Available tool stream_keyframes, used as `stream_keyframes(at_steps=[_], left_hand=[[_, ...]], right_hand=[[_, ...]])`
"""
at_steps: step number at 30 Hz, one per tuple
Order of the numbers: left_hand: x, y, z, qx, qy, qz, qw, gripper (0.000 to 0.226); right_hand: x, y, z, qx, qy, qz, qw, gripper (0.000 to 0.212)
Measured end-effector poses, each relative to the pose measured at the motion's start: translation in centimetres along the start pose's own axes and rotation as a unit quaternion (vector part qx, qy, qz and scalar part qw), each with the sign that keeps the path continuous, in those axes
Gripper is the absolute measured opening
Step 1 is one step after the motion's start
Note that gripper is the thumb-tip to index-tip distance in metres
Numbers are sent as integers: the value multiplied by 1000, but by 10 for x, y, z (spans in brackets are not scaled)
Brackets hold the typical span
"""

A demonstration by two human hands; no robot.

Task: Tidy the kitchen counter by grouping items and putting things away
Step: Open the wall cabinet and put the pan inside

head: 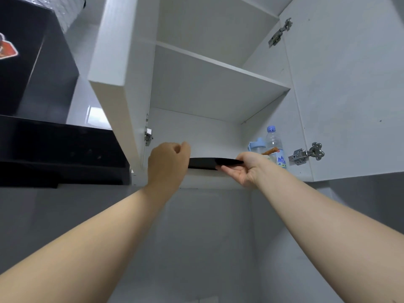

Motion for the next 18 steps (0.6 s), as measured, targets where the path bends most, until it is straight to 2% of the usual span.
stream_keyframes(at_steps=[3, 5, 7, 10, 13, 18], left_hand=[[-13, -6, 6, -83, -74, -170, 979, 46], [-24, -12, 15, -141, -140, -289, 936, 54], [-31, -9, 22, -228, -178, -367, 884, 58], [-30, 0, 28, -330, -194, -397, 834, 44], [-32, 14, 29, -390, -184, -404, 807, 13], [-33, 38, 22, -443, -175, -386, 790, 17]], right_hand=[[-15, -9, 3, 1, -9, -4, 1000, 29], [-20, -10, 5, 12, -16, -9, 1000, 29], [-29, -15, 5, 2, -16, -10, 1000, 29], [-40, -19, 1, -5, -12, -14, 1000, 28], [-52, -24, -3, -12, 2, -31, 999, 29], [-70, -33, -5, -27, 29, -68, 997, 40]])
Point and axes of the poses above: each hand's wrist, its own x-axis towards the middle knuckle, its own z-axis out of the palm, y = z × x, the point moved 7 cm from there along x, towards the middle knuckle, and after that the axes turned 6 degrees about x, right-handed, at the moved point
